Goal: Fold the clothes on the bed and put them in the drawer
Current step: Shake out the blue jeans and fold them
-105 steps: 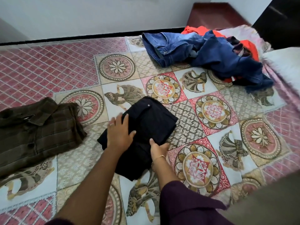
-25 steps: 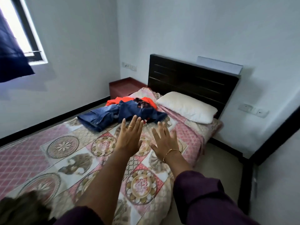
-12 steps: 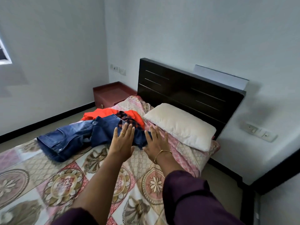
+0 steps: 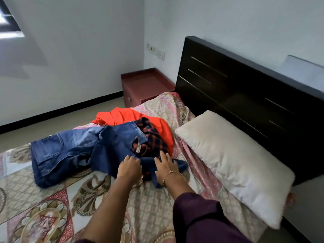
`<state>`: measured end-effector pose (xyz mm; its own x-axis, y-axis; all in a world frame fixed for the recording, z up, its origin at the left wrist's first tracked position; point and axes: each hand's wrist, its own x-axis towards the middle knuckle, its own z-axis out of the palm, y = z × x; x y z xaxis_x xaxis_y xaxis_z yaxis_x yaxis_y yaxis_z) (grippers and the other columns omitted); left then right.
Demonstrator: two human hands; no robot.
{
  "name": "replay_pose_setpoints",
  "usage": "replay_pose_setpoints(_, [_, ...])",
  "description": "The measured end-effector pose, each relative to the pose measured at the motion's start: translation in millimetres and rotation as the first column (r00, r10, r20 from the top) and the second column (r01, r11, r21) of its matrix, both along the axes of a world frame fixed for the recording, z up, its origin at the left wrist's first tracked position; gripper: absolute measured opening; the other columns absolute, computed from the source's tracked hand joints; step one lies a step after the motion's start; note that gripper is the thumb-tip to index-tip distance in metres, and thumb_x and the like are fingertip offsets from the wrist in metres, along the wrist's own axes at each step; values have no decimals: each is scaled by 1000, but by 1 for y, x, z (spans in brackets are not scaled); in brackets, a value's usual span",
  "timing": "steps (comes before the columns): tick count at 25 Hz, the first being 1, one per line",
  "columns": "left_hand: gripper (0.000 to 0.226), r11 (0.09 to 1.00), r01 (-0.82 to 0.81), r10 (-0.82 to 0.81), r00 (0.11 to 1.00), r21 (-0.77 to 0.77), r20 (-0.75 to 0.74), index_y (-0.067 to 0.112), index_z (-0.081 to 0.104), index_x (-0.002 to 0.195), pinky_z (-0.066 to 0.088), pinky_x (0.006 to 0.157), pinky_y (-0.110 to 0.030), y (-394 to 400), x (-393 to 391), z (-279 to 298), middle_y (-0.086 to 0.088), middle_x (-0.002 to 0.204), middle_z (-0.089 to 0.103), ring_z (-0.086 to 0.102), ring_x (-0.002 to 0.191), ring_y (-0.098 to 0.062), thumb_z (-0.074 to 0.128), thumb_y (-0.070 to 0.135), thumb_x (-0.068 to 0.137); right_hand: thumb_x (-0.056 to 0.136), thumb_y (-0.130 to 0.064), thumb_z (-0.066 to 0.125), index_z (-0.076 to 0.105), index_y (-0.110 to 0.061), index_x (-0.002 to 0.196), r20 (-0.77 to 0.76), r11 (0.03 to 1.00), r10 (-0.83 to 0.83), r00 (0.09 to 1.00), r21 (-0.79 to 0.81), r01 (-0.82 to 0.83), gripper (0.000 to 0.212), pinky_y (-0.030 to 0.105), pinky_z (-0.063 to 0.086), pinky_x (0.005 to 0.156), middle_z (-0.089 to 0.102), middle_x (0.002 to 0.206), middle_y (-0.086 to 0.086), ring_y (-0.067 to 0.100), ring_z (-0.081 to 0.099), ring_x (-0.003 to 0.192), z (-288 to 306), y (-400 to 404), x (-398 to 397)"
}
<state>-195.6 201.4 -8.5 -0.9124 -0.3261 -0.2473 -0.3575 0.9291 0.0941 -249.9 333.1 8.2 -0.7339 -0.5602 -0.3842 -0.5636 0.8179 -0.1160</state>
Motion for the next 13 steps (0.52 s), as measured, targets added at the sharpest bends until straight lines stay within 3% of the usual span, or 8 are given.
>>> replay_pose_setpoints(3, [39, 998, -52, 51, 995, 17, 84, 17, 46, 130, 40, 98, -39, -11, -51, -30, -5, 138, 42, 30, 133, -26, 48, 27, 93, 94, -25, 53, 26, -12, 145, 84, 998, 70, 994, 0, -70, 58, 49, 22, 110, 12, 155, 7, 29, 11, 143, -31, -12, -58])
replay_pose_setpoints(6, [57, 987, -83, 116, 961, -137, 253, 23, 30, 143, 28, 107, -51, -19, -74, -52, -5, 154, 16, 5, 144, -33, 53, 28, 91, 89, -36, 60, 28, -13, 143, 192, 985, 163, 968, 30, -172, 67, 49, 25, 108, 30, 148, 8, 30, 20, 140, -65, -20, -98])
replay_pose_setpoints(8, [53, 969, -103, 166, 944, -225, 284, 26, 26, 146, 23, 108, -57, -27, -78, -62, -5, 156, 10, 0, 144, -37, 44, 23, 96, 88, -42, 59, 38, -11, 136, 235, 976, 201, 951, 36, -216, 61, 47, 29, 105, 41, 139, 11, 32, 31, 134, -80, -28, -110])
replay_pose_setpoints(11, [42, 967, -125, 167, 969, -222, 182, 25, 40, 138, 40, 96, -55, -28, -82, -79, -9, 143, 33, 19, 139, -43, 42, 18, 96, 93, -44, 47, 51, -7, 123, 263, 986, 164, 951, -73, -150, 48, 43, 34, 101, 47, 130, 16, 32, 42, 124, -83, -40, -123])
replay_pose_setpoints(13, [28, 974, -135, 129, 991, -182, -43, 12, 63, 111, 56, 68, -49, -32, -86, -85, -16, 109, 58, 50, 116, -49, 59, 6, 83, 95, -35, 44, 54, -5, 114, 293, 970, 74, 953, -243, -1, 37, 37, 38, 95, 52, 124, 19, 32, 49, 117, -76, -53, -131])
